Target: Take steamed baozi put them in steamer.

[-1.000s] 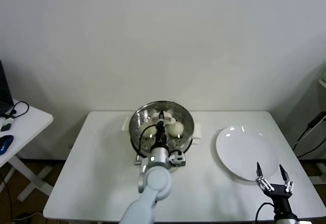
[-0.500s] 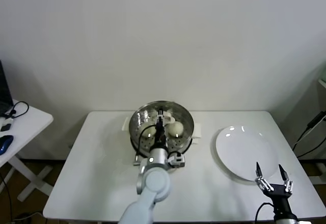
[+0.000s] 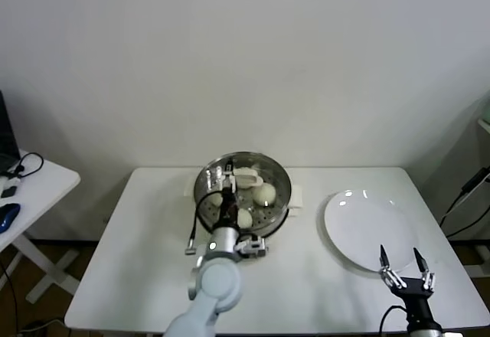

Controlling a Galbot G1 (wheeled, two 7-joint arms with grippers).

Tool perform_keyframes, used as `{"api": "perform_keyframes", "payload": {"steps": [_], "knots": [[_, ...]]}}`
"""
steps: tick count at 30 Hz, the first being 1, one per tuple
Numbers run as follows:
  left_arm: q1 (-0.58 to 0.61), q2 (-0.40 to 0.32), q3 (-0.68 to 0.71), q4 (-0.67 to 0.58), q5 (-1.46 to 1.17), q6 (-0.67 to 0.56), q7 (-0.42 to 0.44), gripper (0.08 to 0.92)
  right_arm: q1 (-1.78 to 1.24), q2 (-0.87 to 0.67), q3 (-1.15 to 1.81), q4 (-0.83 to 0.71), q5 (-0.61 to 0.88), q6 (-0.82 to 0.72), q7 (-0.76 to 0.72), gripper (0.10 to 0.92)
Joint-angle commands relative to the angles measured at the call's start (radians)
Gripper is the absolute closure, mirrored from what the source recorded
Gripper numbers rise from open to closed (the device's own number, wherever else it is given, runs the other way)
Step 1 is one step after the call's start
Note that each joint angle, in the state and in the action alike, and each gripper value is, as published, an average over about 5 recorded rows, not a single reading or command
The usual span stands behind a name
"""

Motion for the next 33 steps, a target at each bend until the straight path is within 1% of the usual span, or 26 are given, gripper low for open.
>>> {"api": "perform_keyframes", "payload": {"steps": [1,5,7,9,13,15,17,20,23,26,29,33], "knots": [[0.076,0.089,-0.011,-0.206,-0.114,-0.019,0.001,0.177,0.001,0.001,-0.002,-0.004,-0.001,0.0,0.001,0.203],[0.141,0.155,-0.064,-0.339,-0.198,-0.038,-0.005,0.177,0.0,0.002,-0.003,-0.006,0.004,-0.009,0.007,0.203],[0.17,0.2,-0.11,-0.384,-0.281,-0.061,-0.029,0.177,0.002,0.003,-0.006,-0.009,0.008,-0.021,0.015,0.203],[0.192,0.246,-0.164,-0.4,-0.402,-0.087,-0.071,0.177,0.003,0.004,-0.014,-0.013,0.008,-0.029,0.026,0.203],[0.231,0.303,-0.278,-0.401,-0.802,-0.108,-0.156,0.177,0.003,0.006,-0.03,-0.023,0.001,-0.028,0.045,0.203],[0.256,0.305,-0.353,-0.401,-1.033,-0.121,-0.177,0.177,0.002,0.006,-0.034,-0.026,-0.006,-0.027,0.05,0.203],[0.279,0.298,-0.447,-0.395,-1.268,-0.148,-0.176,0.177,-0.001,0.006,-0.037,-0.029,-0.014,-0.024,0.056,0.203],[0.307,0.285,-0.588,-0.355,-1.617,-0.211,-0.139,0.177,-0.005,0.005,-0.041,-0.031,-0.022,-0.012,0.067,0.203],[0.33,0.284,-0.686,-0.269,-1.834,-0.306,-0.092,0.177,-0.008,0.005,-0.043,-0.031,-0.026,-0.004,0.077,0.203],[0.343,0.287,-0.727,-0.169,-1.941,-0.402,-0.071,0.177,-0.011,0.003,-0.045,-0.029,-0.028,-0.003,0.083,0.203],[0.347,0.282,-0.739,-0.1,-1.975,-0.48,-0.068,0.177,-0.011,0.002,-0.05,-0.029,-0.032,-0.001,0.084,0.203],[0.351,0.268,-0.723,-0.04,-1.988,-0.525,-0.07,0.177,-0.009,0.002,-0.06,-0.032,-0.037,0.01,0.081,0.203]]}}
